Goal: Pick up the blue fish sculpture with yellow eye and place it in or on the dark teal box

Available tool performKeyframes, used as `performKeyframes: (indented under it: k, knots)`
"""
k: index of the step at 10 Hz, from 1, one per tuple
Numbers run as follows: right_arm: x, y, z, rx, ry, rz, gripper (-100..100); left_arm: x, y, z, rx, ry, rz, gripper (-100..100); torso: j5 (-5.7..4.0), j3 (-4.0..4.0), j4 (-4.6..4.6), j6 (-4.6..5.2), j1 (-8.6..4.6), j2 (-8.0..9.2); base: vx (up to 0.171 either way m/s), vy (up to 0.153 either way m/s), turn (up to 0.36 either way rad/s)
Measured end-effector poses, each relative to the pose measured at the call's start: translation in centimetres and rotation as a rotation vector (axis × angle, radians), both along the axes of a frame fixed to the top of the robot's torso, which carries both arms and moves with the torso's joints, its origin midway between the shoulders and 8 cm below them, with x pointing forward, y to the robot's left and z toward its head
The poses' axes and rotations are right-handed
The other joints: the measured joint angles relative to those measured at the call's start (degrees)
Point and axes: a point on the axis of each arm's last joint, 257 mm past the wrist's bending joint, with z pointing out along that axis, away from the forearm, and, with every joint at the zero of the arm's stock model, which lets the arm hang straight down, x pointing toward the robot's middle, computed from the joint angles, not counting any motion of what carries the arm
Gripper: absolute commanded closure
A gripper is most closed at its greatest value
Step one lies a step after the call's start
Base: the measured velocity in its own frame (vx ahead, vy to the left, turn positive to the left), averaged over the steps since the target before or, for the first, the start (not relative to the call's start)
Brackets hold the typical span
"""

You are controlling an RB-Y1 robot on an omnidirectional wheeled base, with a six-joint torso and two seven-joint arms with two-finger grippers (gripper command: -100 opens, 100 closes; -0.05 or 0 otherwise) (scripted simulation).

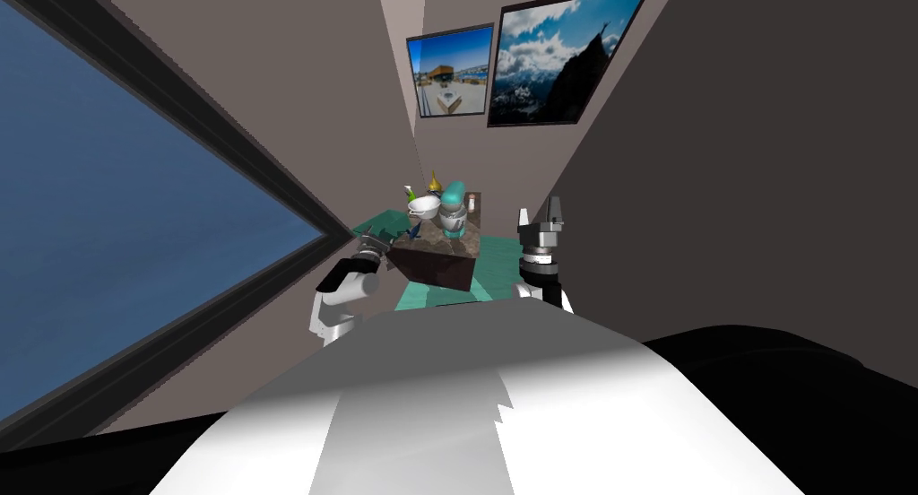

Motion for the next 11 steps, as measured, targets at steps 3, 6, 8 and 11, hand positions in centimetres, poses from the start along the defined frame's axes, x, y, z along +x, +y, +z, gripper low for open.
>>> performKeyframes:
  k: [3, 6, 8, 11]
  knots:
    - [0.0, 0.0, 0.0, 0.000, 0.000, 0.000, 0, 0.7, -0.3, -1.2, -0.059, 0.055, -0.010, -100, 0.01, 0.00, 0.00, -0.01, 0.05, 0.00, 0.031, -0.008, -0.031]
    - [0.0, 0.0, 0.0, 0.000, 0.000, 0.000, 0, 1.6, -0.6, -2.3, -0.118, 0.109, -0.021, -100, 0.01, -0.03, -0.01, 0.00, 0.05, -0.05, 0.036, -0.005, -0.026]
    - [0.0, 0.0, 0.0, 0.000, 0.000, 0.000, 0, 1.9, -1.0, -3.0, -0.152, 0.147, -0.027, -100, 0.02, -0.02, -0.01, -0.01, 0.11, -0.04, 0.039, 0.010, -0.028]
    - [0.0, 0.0, 0.0, 0.000, 0.000, 0.000, 0, 2.6, -1.5, -4.0, -0.195, 0.200, -0.035, -100, 0.02, -0.04, -0.02, -0.02, 0.07, -0.05, 0.048, 0.001, -0.027]
